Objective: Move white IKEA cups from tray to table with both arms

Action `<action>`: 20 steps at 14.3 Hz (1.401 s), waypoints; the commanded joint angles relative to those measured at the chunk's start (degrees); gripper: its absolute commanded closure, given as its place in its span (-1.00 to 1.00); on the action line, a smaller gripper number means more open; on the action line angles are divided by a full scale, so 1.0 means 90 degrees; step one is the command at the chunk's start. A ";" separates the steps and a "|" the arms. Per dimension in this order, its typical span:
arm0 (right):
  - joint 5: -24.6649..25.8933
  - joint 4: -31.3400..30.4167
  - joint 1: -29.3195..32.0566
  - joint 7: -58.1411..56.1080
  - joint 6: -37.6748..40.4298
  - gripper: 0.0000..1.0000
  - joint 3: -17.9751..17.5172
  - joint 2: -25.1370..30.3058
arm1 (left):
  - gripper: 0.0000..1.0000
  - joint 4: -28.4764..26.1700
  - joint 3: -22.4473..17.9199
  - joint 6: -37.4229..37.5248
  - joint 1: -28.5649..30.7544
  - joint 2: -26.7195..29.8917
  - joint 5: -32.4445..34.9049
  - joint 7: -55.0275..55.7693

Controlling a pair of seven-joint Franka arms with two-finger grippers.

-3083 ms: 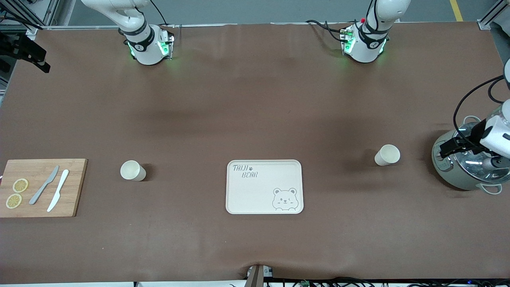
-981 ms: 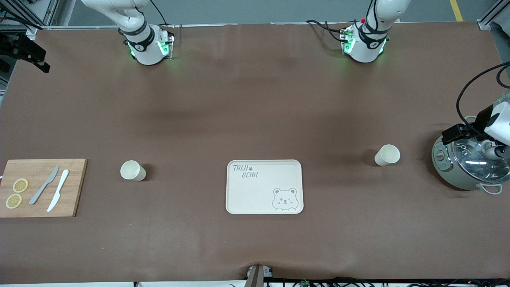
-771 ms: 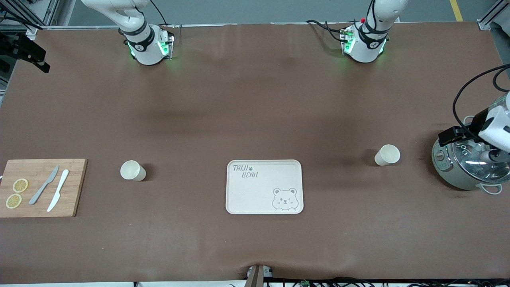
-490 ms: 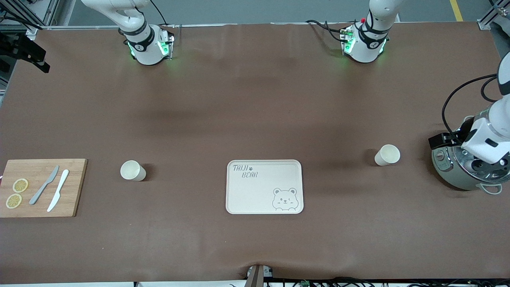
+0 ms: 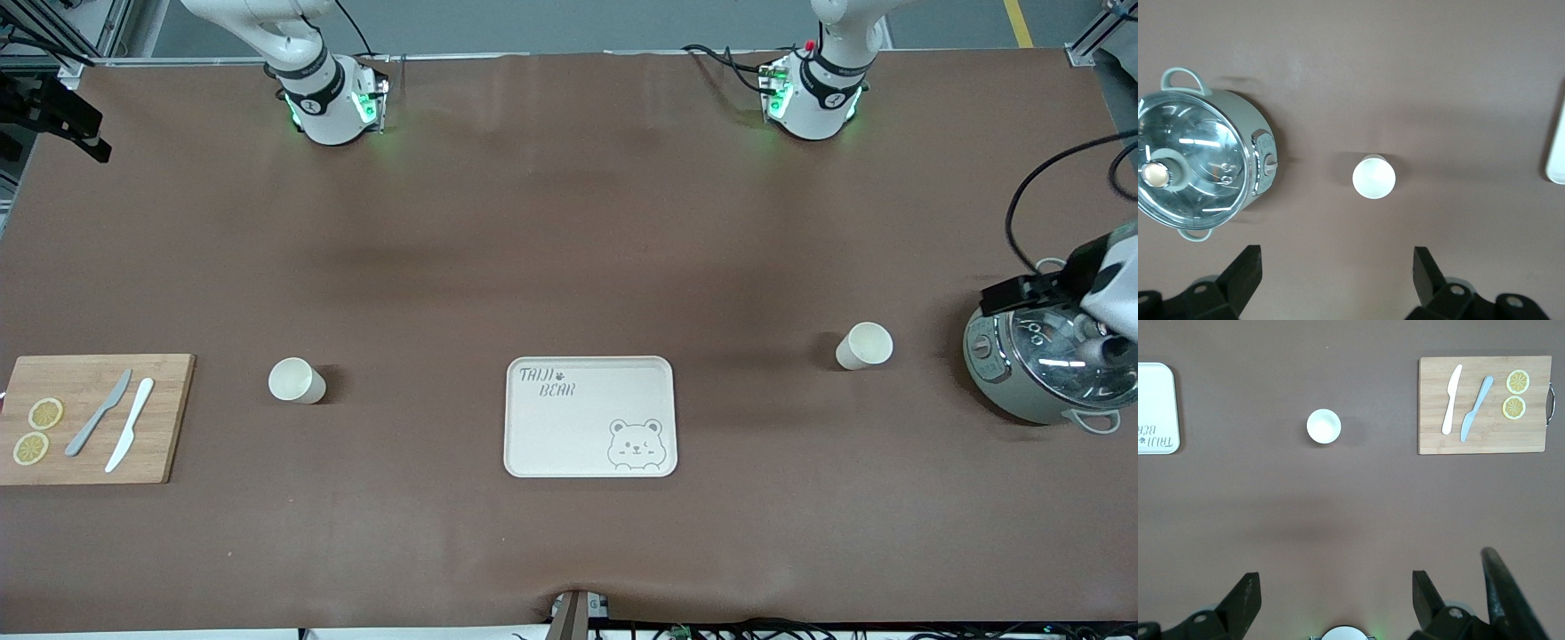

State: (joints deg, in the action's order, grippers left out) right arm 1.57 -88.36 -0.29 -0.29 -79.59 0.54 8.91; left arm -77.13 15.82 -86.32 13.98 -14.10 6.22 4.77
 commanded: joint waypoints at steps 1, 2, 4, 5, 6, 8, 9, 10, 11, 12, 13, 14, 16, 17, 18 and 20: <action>0.0001 0.0101 0.0110 0.0081 0.0044 -1.00 -0.0070 -0.0043 | -1.00 -0.0258 -0.1562 -0.0136 -0.1124 0.0414 -0.0428 -0.0442; 0.0001 0.0101 0.0110 0.0081 0.0044 -1.00 -0.0070 -0.0043 | -1.00 -0.0258 -0.1572 -0.0126 -0.1143 0.0424 -0.0438 -0.0442; 0.0011 0.0101 0.0110 0.0081 0.0044 -1.00 -0.0070 -0.0043 | -1.00 -0.0258 -0.1621 -0.0126 -0.1299 0.0453 -0.0447 -0.0432; 0.0011 0.0101 0.0110 0.0081 0.0054 -1.00 -0.0060 -0.0043 | -1.00 -0.0248 -0.1785 -0.0126 -0.1445 0.0453 -0.0476 -0.0432; 0.0021 0.0101 0.0110 0.0081 0.0054 -1.00 -0.0070 -0.0043 | -1.00 -0.0238 -0.2096 -0.0126 -0.1756 0.0473 -0.0573 -0.0442; 0.0031 0.0101 0.0110 0.0081 0.0035 -1.00 -0.0070 -0.0043 | -1.00 -0.0238 -0.2751 -0.0106 -0.2343 0.0570 -0.0808 -0.0442; 0.0021 0.0101 0.0110 0.0081 0.0035 -1.00 -0.0070 -0.0043 | -1.00 -0.0248 -0.2763 -0.0106 -0.2354 0.0590 -0.0857 -0.0451; 0.0011 0.0101 0.0110 0.0081 0.0035 -1.00 -0.0070 -0.0043 | -1.00 -0.0238 -0.2715 -0.0097 -0.2306 0.0629 -0.0858 -0.0451; 0.0011 0.0101 0.0110 0.0081 0.0035 -1.00 -0.0070 -0.0043 | -1.00 -0.0238 -0.2657 -0.0039 -0.2277 0.0716 -0.0867 -0.0451; 0.0021 0.0101 0.0110 0.0081 0.0025 -1.00 -0.0070 -0.0043 | -1.00 -0.0248 -0.2675 -0.0028 -0.2354 0.0736 -0.0887 -0.0461; 0.0031 0.0101 0.0110 0.0081 0.0025 -1.00 -0.0070 -0.0043 | -1.00 -0.0248 -0.2666 -0.0019 -0.2364 0.0736 -0.0897 -0.0451; 0.0040 0.0101 0.0110 0.0081 0.0035 -1.00 -0.0060 -0.0043 | -1.00 -0.0248 -0.2666 -0.0028 -0.2374 0.0727 -0.0906 -0.0451; 0.0060 0.0101 0.0110 0.0081 0.0025 -1.00 -0.0070 -0.0043 | -1.00 -0.0238 -0.2656 -0.0028 -0.2393 0.0727 -0.0926 -0.0451; 0.0060 0.0101 0.0110 0.0081 0.0025 -1.00 -0.0070 -0.0043 | -1.00 -0.0248 -0.2646 -0.0028 -0.2394 0.0727 -0.0936 -0.0451; 0.0060 0.0101 0.0120 0.0081 0.0025 -1.00 -0.0070 -0.0043 | -1.00 -0.0238 -0.2646 -0.0028 -0.2432 0.0736 -0.0945 -0.0442; 0.0079 0.0101 0.0120 0.0081 0.0025 -1.00 -0.0060 -0.0043 | -1.00 -0.0238 -0.2666 -0.0028 -0.2549 0.0736 -0.0946 -0.0442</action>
State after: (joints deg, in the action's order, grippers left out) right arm 1.58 -88.36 -0.27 -0.27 -79.59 0.62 8.90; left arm -78.33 -7.52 -86.57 -7.71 -8.59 -1.00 1.27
